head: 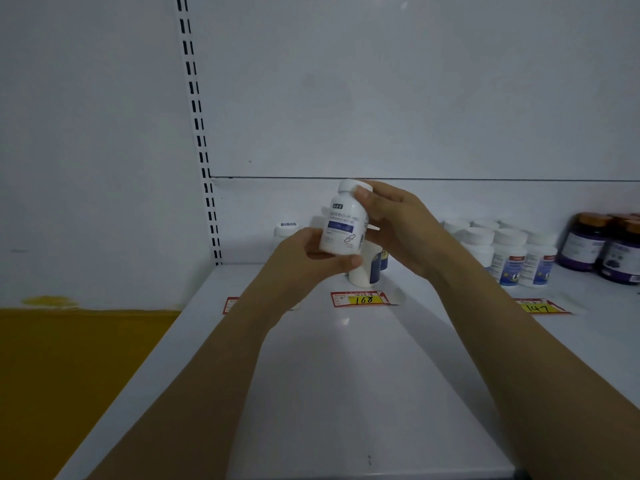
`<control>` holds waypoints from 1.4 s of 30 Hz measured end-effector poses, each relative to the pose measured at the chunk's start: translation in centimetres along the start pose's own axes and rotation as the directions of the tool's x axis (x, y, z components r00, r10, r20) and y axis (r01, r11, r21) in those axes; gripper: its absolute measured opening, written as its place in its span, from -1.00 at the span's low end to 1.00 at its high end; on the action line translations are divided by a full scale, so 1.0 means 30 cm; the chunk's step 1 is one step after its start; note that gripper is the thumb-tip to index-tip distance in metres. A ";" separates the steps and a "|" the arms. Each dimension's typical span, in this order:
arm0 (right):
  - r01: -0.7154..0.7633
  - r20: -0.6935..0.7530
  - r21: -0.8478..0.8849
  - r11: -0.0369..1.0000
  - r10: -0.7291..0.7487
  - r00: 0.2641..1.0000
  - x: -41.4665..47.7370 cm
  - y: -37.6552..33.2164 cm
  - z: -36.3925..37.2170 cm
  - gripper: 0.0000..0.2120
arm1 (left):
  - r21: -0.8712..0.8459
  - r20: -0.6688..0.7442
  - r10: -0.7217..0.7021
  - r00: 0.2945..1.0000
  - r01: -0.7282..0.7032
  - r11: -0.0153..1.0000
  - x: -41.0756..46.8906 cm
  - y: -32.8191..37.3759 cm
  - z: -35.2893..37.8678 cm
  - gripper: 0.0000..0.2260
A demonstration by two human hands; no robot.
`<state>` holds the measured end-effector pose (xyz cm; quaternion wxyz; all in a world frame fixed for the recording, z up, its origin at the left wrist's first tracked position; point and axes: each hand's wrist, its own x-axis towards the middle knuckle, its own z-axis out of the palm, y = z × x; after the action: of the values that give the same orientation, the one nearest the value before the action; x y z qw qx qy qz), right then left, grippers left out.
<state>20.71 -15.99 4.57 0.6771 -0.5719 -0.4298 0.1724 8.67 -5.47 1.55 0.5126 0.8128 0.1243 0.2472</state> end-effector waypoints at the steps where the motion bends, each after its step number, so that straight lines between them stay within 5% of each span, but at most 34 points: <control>1: 0.001 0.008 0.008 1.000 -0.001 1.000 0.001 0.001 -0.001 -0.76 | 0.010 0.015 -0.012 1.000 0.011 1.000 0.001 -0.001 0.001 -0.61; 7: 0.009 0.050 -0.049 0.999 -0.006 0.999 0.002 -0.001 0.008 -0.70 | -0.112 0.000 -0.084 0.996 0.083 0.990 0.006 -0.007 -0.012 -0.62; 18: 0.162 -0.019 -0.182 0.970 -0.168 0.986 -0.019 -0.025 0.035 -0.68 | -0.108 -0.100 0.037 0.994 -0.048 0.993 0.003 -0.007 -0.009 -0.53; 25: 0.489 0.156 -0.380 0.785 -0.467 0.870 -0.064 -0.036 0.127 -0.57 | -0.032 -0.392 0.296 0.871 -0.335 0.942 0.007 -0.023 -0.040 -0.57; 29: 0.578 0.198 -0.446 0.683 -0.555 0.808 -0.069 -0.031 0.146 -0.58 | 0.052 -0.441 0.367 0.819 -0.385 0.921 0.007 -0.028 -0.040 -0.58; 34: 0.441 0.075 -0.330 0.835 -0.442 0.894 -0.059 -0.061 0.113 -0.49 | -0.104 -0.287 0.248 0.925 -0.287 0.952 -0.008 0.000 -0.053 -0.49; 38: 0.257 -0.063 -0.225 0.940 -0.277 0.959 -0.044 -0.076 0.074 -0.69 | -0.109 -0.130 0.116 0.985 -0.131 0.985 -0.027 0.039 -0.060 -0.57; 42: -0.112 -0.082 -0.108 0.988 0.103 0.991 -0.021 -0.055 0.051 -0.57 | -0.195 0.029 -0.084 0.996 0.088 0.977 -0.032 0.051 -0.039 -0.42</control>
<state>18.74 -15.95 5.82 0.6494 -0.6377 -0.3812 0.1622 7.16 -5.67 3.07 0.6016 0.7547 0.1290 0.2278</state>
